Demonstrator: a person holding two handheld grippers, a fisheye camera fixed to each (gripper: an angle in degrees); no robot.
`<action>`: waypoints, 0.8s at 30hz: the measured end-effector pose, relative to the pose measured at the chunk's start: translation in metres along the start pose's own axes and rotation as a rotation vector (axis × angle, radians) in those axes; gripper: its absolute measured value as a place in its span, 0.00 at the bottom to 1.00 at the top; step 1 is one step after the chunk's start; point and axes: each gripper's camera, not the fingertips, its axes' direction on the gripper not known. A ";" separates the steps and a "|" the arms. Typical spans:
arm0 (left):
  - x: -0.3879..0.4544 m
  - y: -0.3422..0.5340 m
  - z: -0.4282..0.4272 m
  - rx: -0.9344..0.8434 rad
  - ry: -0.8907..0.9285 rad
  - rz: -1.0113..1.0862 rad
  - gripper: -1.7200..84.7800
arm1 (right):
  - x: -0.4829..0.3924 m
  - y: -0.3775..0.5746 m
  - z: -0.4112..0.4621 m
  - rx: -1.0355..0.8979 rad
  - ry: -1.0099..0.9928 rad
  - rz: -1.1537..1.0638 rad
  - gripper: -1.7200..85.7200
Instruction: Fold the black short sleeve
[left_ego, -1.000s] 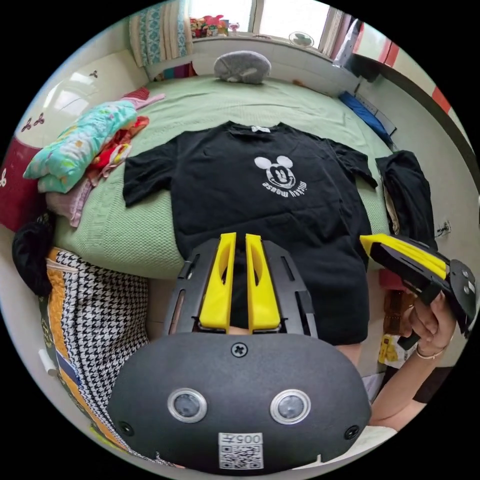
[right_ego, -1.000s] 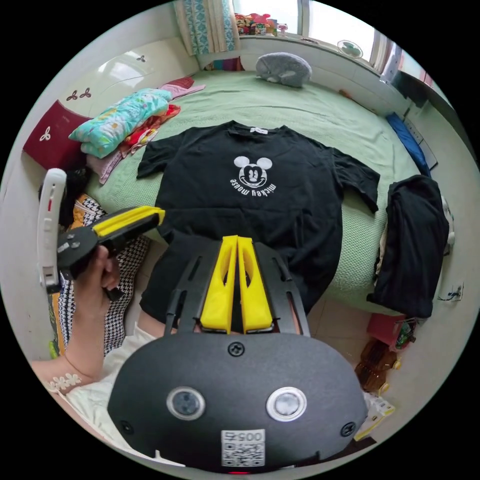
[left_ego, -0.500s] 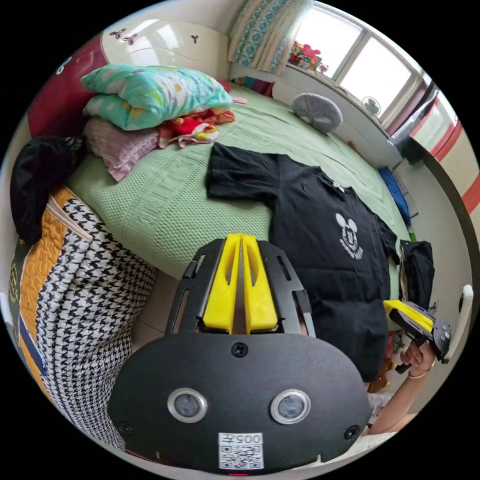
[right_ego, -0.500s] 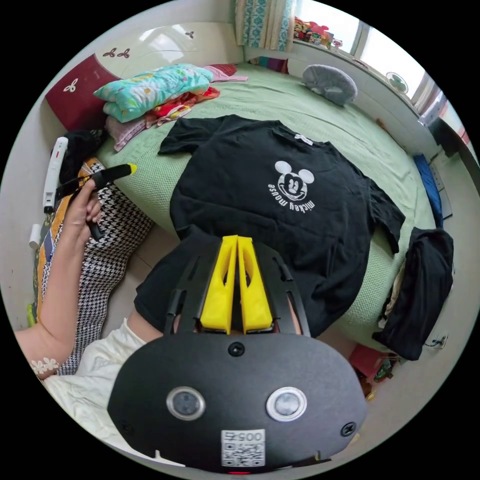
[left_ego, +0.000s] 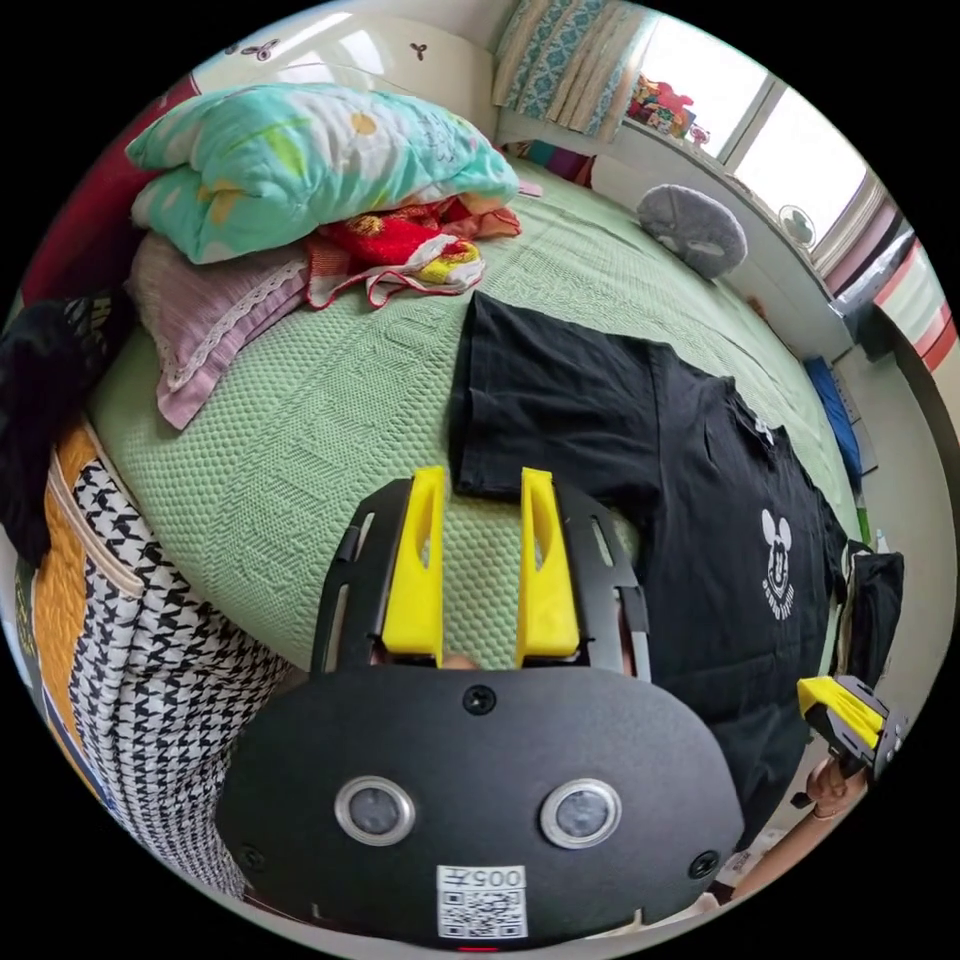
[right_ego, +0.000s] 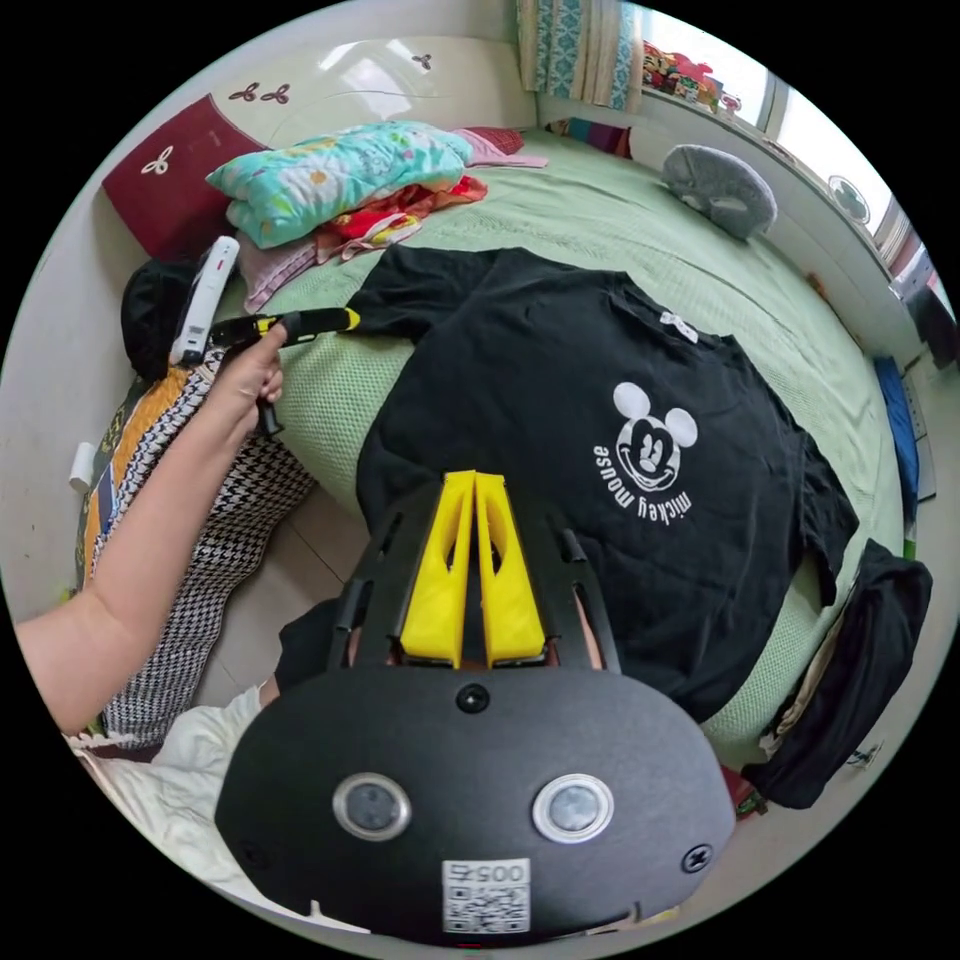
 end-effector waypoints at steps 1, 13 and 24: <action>-0.005 -0.001 0.007 -0.013 -0.005 -0.020 0.15 | 0.001 -0.001 0.003 0.001 -0.009 0.000 0.01; -0.009 0.014 0.015 0.024 0.025 0.010 0.09 | 0.003 -0.119 0.022 0.184 -0.195 -0.141 0.01; 0.075 0.036 -0.009 0.195 0.275 0.230 0.08 | 0.051 -0.146 0.026 0.214 -0.080 -0.042 0.01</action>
